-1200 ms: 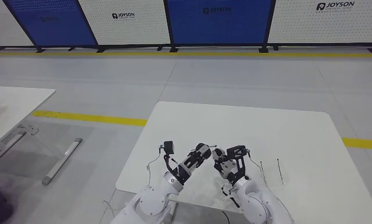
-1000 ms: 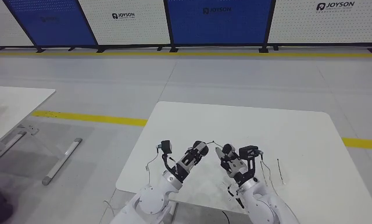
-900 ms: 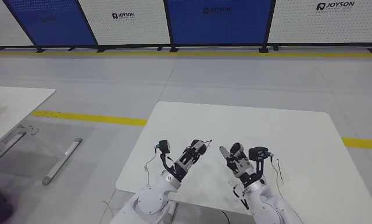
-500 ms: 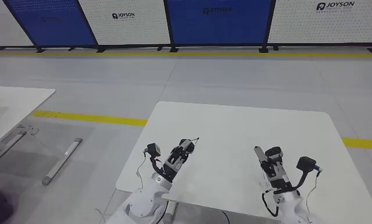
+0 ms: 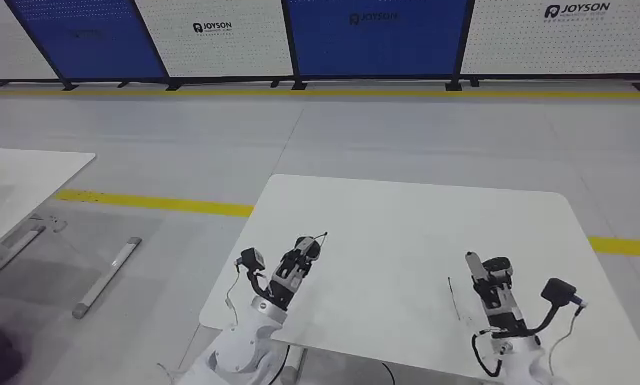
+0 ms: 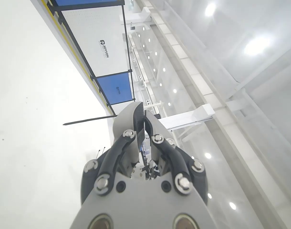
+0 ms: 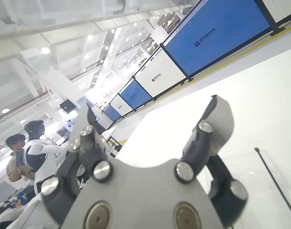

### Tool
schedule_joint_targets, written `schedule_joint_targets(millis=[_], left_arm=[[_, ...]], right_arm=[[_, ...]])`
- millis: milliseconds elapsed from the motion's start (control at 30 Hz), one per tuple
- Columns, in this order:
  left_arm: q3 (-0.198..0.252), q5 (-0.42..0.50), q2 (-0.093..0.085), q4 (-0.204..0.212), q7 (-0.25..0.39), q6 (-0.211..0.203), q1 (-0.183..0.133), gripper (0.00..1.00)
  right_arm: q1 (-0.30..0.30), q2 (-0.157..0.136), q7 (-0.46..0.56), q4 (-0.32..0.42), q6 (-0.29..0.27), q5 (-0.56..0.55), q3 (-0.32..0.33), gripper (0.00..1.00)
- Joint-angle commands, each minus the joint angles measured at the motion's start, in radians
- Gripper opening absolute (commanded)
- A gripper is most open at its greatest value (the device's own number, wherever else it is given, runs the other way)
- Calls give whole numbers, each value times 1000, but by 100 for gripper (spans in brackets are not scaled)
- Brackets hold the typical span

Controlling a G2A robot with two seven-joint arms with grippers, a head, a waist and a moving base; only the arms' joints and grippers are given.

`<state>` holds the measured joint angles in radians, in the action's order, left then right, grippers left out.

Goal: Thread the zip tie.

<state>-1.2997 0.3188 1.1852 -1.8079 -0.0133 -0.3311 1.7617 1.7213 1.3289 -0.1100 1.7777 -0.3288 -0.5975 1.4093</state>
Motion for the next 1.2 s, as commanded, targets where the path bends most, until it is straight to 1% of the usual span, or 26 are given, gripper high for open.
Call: schedule_joint_targets(millis=[0, 67, 100, 200, 267, 300, 1167], left_arm=[[-2, 6, 3, 6, -30, 12, -11, 0], [3, 4, 7, 9, -64, 19, -17, 0], [0, 10, 9, 13, -90, 24, -21, 0], [-3, 0, 14, 22, -147, 31, -30, 0], [0, -11, 16, 27, -165, 32, -34, 0], [0, -13, 17, 28, -166, 32, -35, 0], [0, -13, 17, 28, -166, 32, -35, 0]], right_arm=[[-10, 0, -17, -5, 22, -35, -1, 100], [-17, 2, -40, -6, 40, -1, 14, 100], [-22, 1, -49, -4, 49, 29, 36, 100], [-31, 0, -82, -3, 86, 76, 95, 100], [-37, 0, -77, 1, 99, 100, 116, 100], [-39, -1, -73, 4, 107, 113, 126, 100], [-39, -1, -73, 4, 107, 113, 126, 100]])
